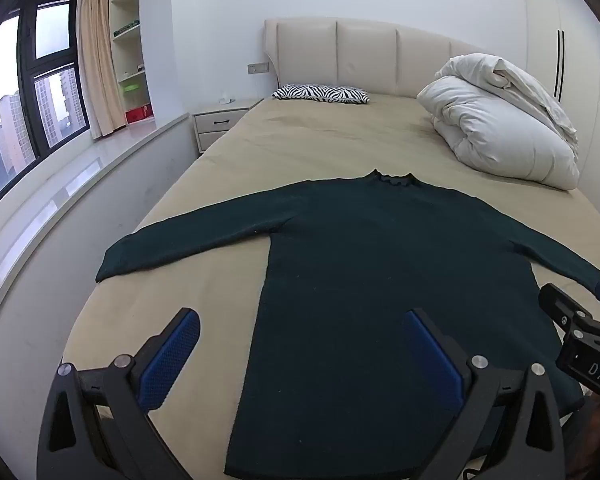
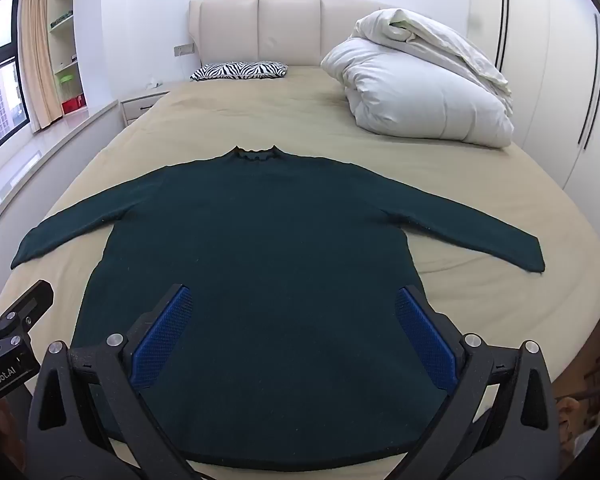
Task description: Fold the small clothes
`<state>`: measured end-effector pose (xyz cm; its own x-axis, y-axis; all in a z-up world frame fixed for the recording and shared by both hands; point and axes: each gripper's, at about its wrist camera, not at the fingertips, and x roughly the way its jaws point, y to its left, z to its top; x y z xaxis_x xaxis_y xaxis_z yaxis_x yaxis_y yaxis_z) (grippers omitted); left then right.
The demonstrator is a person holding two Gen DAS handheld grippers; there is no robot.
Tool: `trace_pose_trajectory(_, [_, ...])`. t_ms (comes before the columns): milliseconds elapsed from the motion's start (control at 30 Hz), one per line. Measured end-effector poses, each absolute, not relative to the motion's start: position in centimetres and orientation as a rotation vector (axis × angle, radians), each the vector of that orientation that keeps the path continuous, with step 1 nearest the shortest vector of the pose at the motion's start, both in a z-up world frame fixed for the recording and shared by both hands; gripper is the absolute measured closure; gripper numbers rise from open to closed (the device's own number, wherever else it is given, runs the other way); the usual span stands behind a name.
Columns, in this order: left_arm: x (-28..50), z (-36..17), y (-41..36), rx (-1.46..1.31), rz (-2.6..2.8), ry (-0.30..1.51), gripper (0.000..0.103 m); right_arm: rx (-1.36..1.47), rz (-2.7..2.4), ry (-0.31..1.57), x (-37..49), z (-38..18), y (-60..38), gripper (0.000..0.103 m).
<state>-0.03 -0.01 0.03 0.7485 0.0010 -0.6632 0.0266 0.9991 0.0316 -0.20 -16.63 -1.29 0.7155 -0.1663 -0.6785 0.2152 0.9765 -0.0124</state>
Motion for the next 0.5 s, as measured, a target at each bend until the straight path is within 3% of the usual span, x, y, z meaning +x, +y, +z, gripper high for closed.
trace_pose_trajectory(500, [-0.03, 0.04, 0.00, 0.035, -0.016, 0.728, 0.000, 0.064, -0.213, 0.746, -0.25, -1.40, -16.54, 0.000])
